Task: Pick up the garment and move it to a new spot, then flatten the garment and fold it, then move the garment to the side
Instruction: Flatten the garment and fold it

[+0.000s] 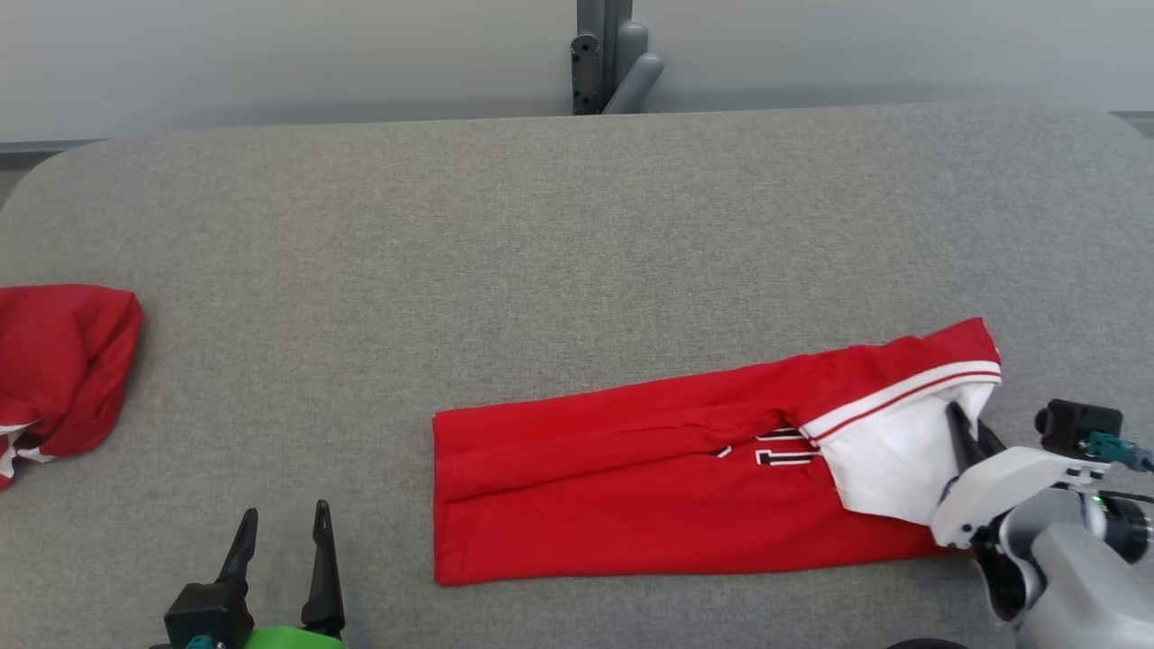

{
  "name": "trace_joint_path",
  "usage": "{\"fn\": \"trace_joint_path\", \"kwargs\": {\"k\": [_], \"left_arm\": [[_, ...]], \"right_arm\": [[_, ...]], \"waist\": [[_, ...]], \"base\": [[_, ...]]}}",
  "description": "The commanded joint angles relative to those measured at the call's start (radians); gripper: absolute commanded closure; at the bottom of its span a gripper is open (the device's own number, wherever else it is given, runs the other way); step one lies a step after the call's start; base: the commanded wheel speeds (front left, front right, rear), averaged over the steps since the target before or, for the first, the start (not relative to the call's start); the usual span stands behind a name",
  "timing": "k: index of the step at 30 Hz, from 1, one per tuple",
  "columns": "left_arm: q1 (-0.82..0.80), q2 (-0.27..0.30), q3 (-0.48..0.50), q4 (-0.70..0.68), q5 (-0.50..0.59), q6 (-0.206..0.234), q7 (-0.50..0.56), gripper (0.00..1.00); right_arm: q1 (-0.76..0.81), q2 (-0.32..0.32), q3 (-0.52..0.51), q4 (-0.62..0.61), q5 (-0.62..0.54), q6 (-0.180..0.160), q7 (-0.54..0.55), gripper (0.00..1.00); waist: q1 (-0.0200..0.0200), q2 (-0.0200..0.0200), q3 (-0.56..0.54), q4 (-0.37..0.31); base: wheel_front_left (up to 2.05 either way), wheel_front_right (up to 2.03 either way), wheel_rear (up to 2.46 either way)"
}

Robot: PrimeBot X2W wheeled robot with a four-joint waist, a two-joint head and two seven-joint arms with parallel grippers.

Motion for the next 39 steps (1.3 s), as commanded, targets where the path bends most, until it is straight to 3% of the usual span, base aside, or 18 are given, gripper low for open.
{"fn": "trace_joint_path", "kwargs": {"k": [1, 9, 16, 23, 32, 36, 37, 38, 39], "left_arm": [[0.007, 0.003, -0.002, 0.008, -0.011, 0.002, 0.0, 0.0], [0.035, 0.003, -0.032, 0.045, -0.027, -0.004, 0.0, 0.0], [0.029, 0.003, -0.088, 0.058, -0.011, -0.019, 0.0, 0.0], [0.004, 0.003, -0.123, 0.066, 0.002, -0.029, 0.0, 0.0], [-0.01, 0.003, -0.157, 0.069, -0.007, -0.032, 0.0, 0.0], [-0.008, 0.003, -0.155, 0.078, -0.007, -0.029, 0.0, 0.0], [-0.005, 0.003, -0.155, 0.077, -0.005, -0.029, 0.0, 0.0], [-0.002, 0.003, -0.153, 0.078, -0.004, -0.027, 0.0, 0.0], [-0.001, 0.003, -0.152, 0.078, -0.004, -0.026, 0.0, 0.0]], "right_arm": [[0.02, 0.022, 0.02, -0.04, -0.002, -0.002, -0.003, 1.0], [0.091, 0.043, 0.197, -0.316, 0.074, -0.001, 0.096, 1.0], [0.11, 0.066, 0.319, -0.474, 0.107, -0.001, 0.18, 1.0], [0.061, 0.126, 0.388, -0.451, 0.102, -0.001, 0.201, 1.0], [-0.031, 0.195, 0.442, -0.305, 0.103, -0.001, 0.157, 1.0], [-0.065, 0.212, 0.458, -0.243, 0.111, -0.001, 0.127, 1.0], [-0.073, 0.215, 0.456, -0.22, 0.107, -0.001, 0.116, 0.9], [-0.081, 0.218, 0.458, -0.204, 0.105, -0.001, 0.104, 0.5], [-0.086, 0.225, 0.456, -0.193, 0.114, -0.001, 0.089, 0.0]], "waist": [[0.0, 0.0, -0.008, -0.015], [0.0, 0.0, -0.039, -0.039], [0.0, 0.0, -0.043, 0.017], [0.0, 0.0, -0.031, 0.123], [0.0, 0.0, -0.006, 0.292], [0.0, 0.0, 0.002, 0.331], [0.0, 0.0, 0.003, 0.336], [0.0, 0.0, 0.005, 0.339], [0.0, 0.0, 0.006, 0.341]], "base": [[0.0, 0.0, 0.0], [0.0, 0.0, 0.0], [0.0, 0.0, 0.0], [0.0, 0.0, 0.0], [0.0, 0.0, 0.0], [0.0, 0.0, 0.0], [0.0, 0.0, 0.0], [0.0, 0.0, 0.0], [0.0, 0.0, 0.0]]}}
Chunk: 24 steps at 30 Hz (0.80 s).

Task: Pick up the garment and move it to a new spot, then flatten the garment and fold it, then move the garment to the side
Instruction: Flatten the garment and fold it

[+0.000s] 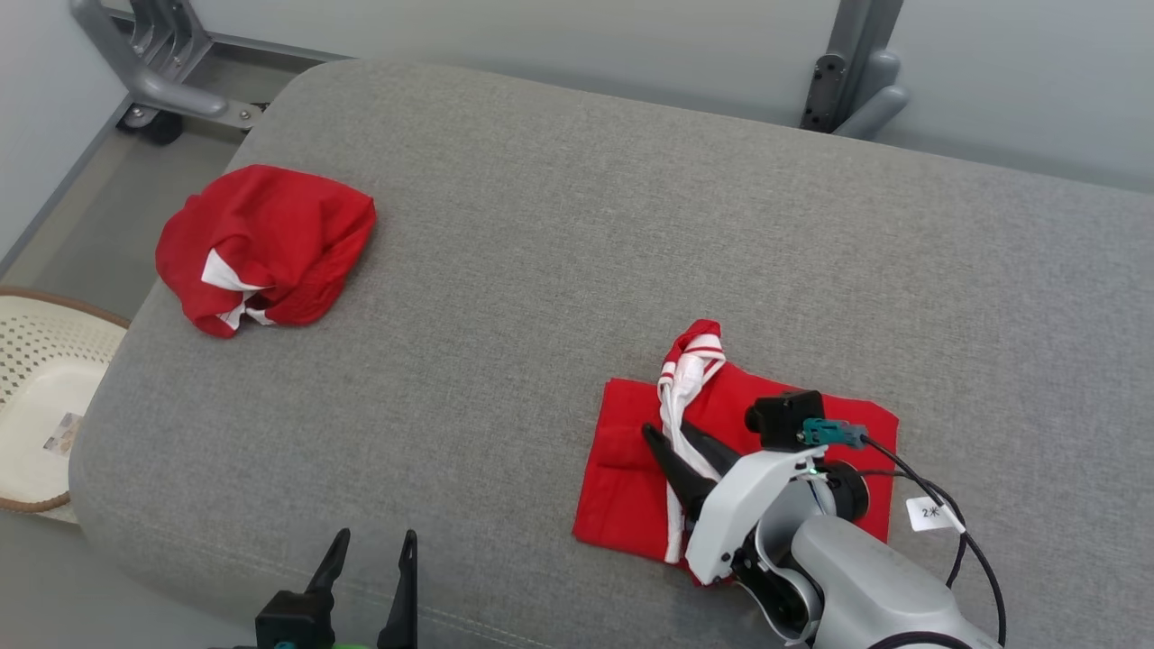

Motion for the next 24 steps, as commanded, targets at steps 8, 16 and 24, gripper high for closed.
{"fn": "trace_joint_path", "kwargs": {"k": [8, 16, 24], "left_arm": [[0.015, 0.003, 0.032, -0.009, 0.0, 0.022, 0.0, 0.0], [0.011, 0.003, 0.056, -0.026, 0.009, 0.029, 0.0, 0.0], [0.023, 0.003, 0.063, -0.033, 0.03, 0.023, 0.0, 0.0]], "right_arm": [[-0.023, -0.02, -0.044, -0.015, 0.041, 0.0, -0.09, 0.0], [0.067, -0.079, -0.269, -0.082, -0.076, 0.0, -0.097, 0.0], [0.181, -0.065, -0.375, -0.087, -0.189, 0.0, -0.097, 0.0]], "waist": [[-0.0001, 0.0, 0.008, -0.027], [-0.0001, 0.0, -0.014, -0.119], [-0.0001, 0.0, -0.035, -0.174]], "base": [[0.0, 0.0, 0.0], [0.0, 0.0, 0.0], [0.0, 0.0, 0.0]]}}
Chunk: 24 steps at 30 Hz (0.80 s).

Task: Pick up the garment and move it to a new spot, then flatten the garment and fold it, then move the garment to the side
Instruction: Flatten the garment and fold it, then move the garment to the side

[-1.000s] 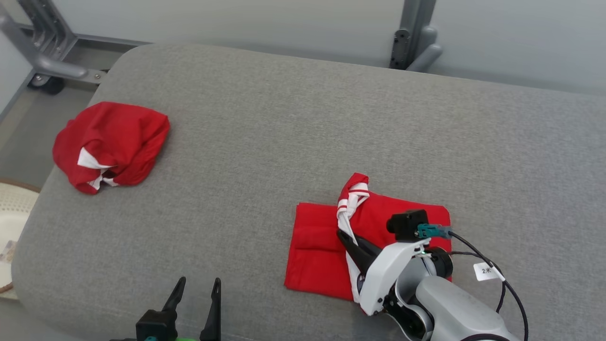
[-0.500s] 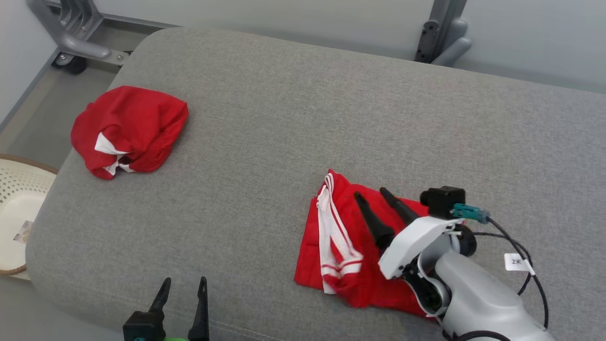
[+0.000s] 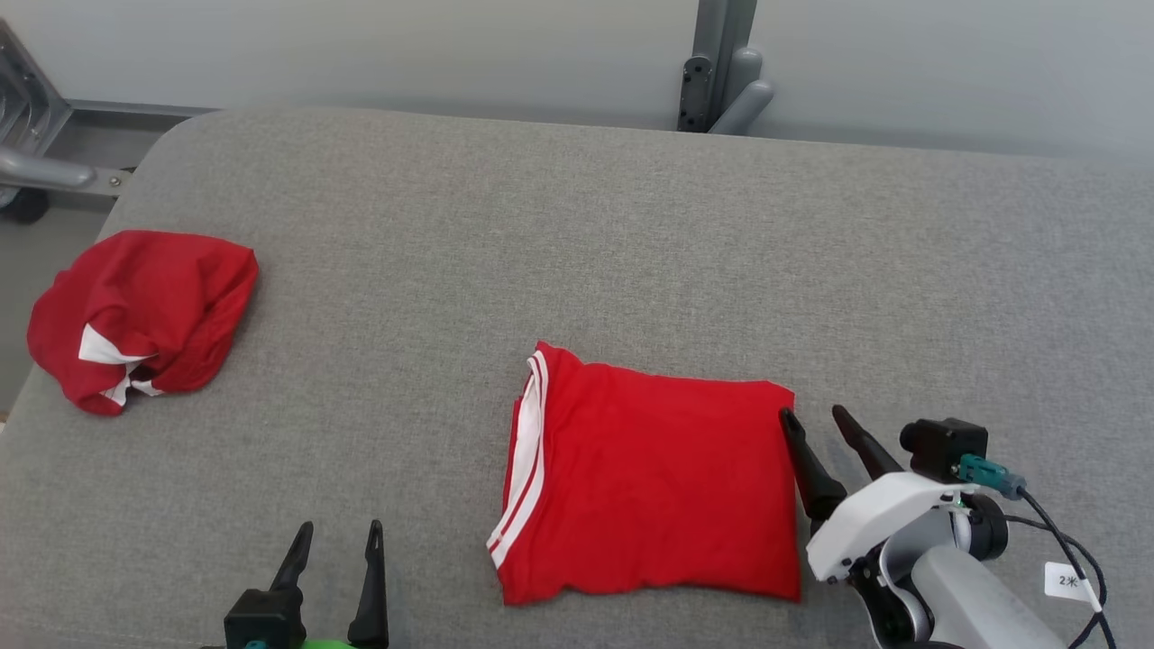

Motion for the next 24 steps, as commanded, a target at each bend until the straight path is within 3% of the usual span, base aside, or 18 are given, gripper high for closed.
{"fn": "trace_joint_path", "kwargs": {"k": [1, 10, 24], "left_arm": [[0.017, 0.004, 0.003, 0.0, 0.003, 0.002, 0.0, 0.0], [0.004, 0.004, -0.001, -0.002, 0.01, -0.01, 0.0, 0.0], [0.019, 0.004, 0.002, -0.003, 0.006, -0.003, 0.0, 0.0]], "right_arm": [[0.024, 0.012, -0.01, 0.003, -0.013, 0.0, -0.002, 0.0], [0.052, 0.033, -0.016, 0.062, -0.03, 0.0, -0.003, 0.0], [-0.015, 0.028, 0.054, 0.156, 0.02, 0.0, 0.002, 0.0]], "waist": [[-0.0001, -0.0001, -0.014, -0.021], [-0.0001, -0.0001, -0.006, -0.01], [-0.0001, -0.0001, -0.009, 0.02]], "base": [[0.0, 0.0, 0.0], [0.0, 0.0, 0.0], [0.0, 0.0, 0.0]]}}
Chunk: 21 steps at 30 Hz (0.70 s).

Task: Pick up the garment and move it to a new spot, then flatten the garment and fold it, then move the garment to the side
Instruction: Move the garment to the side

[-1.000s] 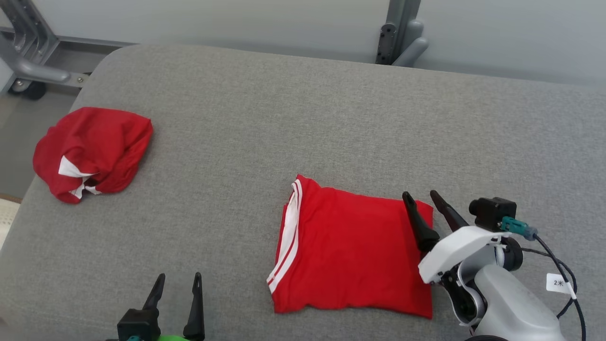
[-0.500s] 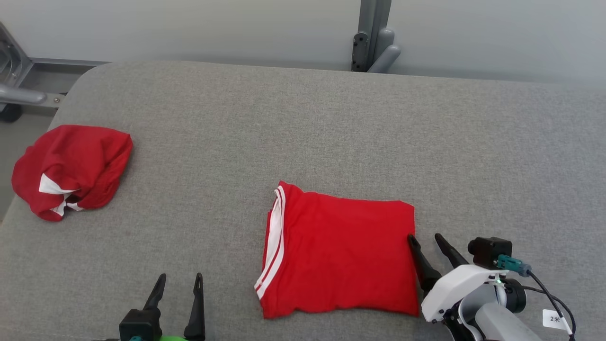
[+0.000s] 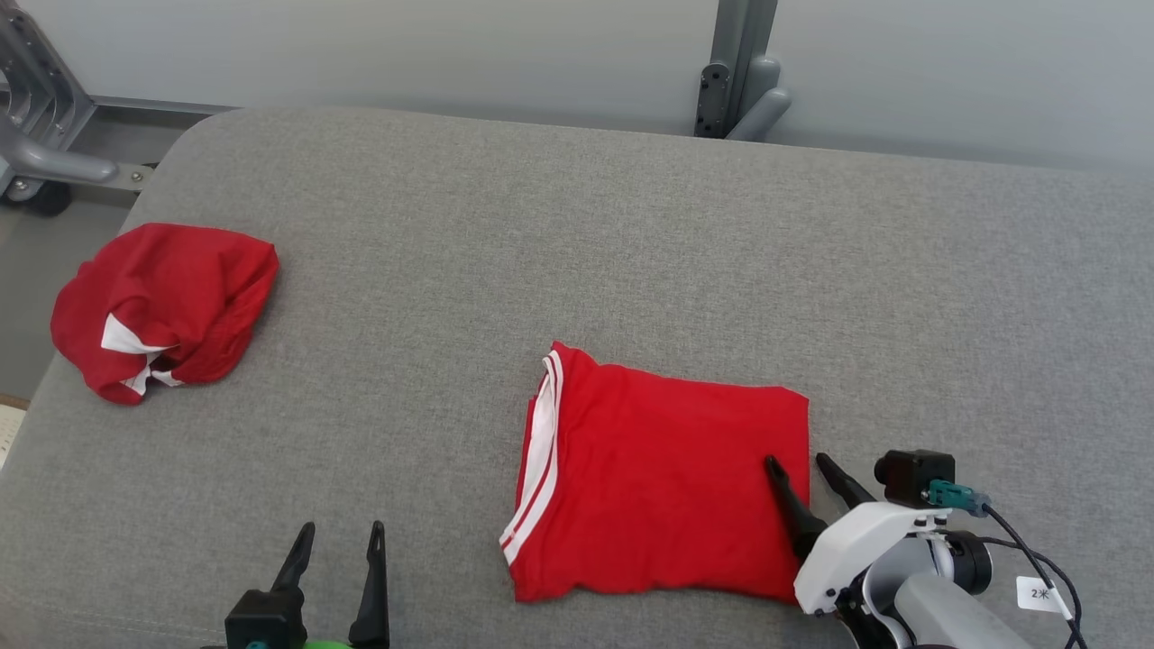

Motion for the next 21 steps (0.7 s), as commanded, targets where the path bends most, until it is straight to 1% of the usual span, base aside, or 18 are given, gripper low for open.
{"fn": "trace_joint_path", "kwargs": {"k": [1, 5, 7, 12, 16, 17, 21], "left_arm": [[0.018, 0.003, 0.002, -0.001, -0.001, 0.006, 0.0, 0.0], [0.021, 0.003, 0.005, -0.009, -0.005, 0.008, 0.0, 0.0], [0.024, 0.003, 0.008, -0.014, -0.005, 0.009, 0.0, 0.0], [0.018, 0.003, 0.015, -0.029, -0.004, 0.002, 0.0, 0.0], [0.009, 0.003, 0.024, -0.04, -0.008, 0.006, 0.0, 0.0], [0.009, 0.003, 0.024, -0.04, -0.008, 0.006, 0.0, 0.0], [0.005, 0.003, 0.04, -0.052, -0.009, 0.011, 0.0, 0.0]], "right_arm": [[-0.01, -0.005, -0.001, 0.007, 0.007, 0.0, -0.008, 0.0], [-0.006, -0.008, -0.017, 0.002, -0.004, 0.0, -0.012, 0.0], [-0.002, -0.012, -0.041, -0.018, -0.015, 0.0, -0.012, 0.0], [0.03, -0.014, -0.126, -0.098, -0.078, 0.0, -0.011, 0.0], [0.068, 0.005, -0.19, -0.164, -0.131, 0.0, -0.011, 0.0], [0.068, 0.005, -0.19, -0.164, -0.131, 0.0, -0.011, 0.0], [0.105, 0.013, -0.246, -0.249, -0.205, 0.0, -0.011, 0.0]], "waist": [[0.0, 0.0, -0.002, -0.002], [0.0, 0.0, -0.013, -0.023], [0.0, 0.0, -0.021, -0.04], [0.0, 0.0, -0.034, -0.093], [0.0, 0.0, -0.047, -0.138], [0.0, 0.0, -0.047, -0.138], [0.0, 0.0, -0.059, -0.186]], "base": [[0.0, 0.0, 0.0], [0.0, 0.0, 0.0], [0.0, 0.0, 0.0], [0.0, 0.0, 0.0], [0.0, 0.0, 0.0], [0.0, 0.0, 0.0], [0.0, 0.0, 0.0]]}}
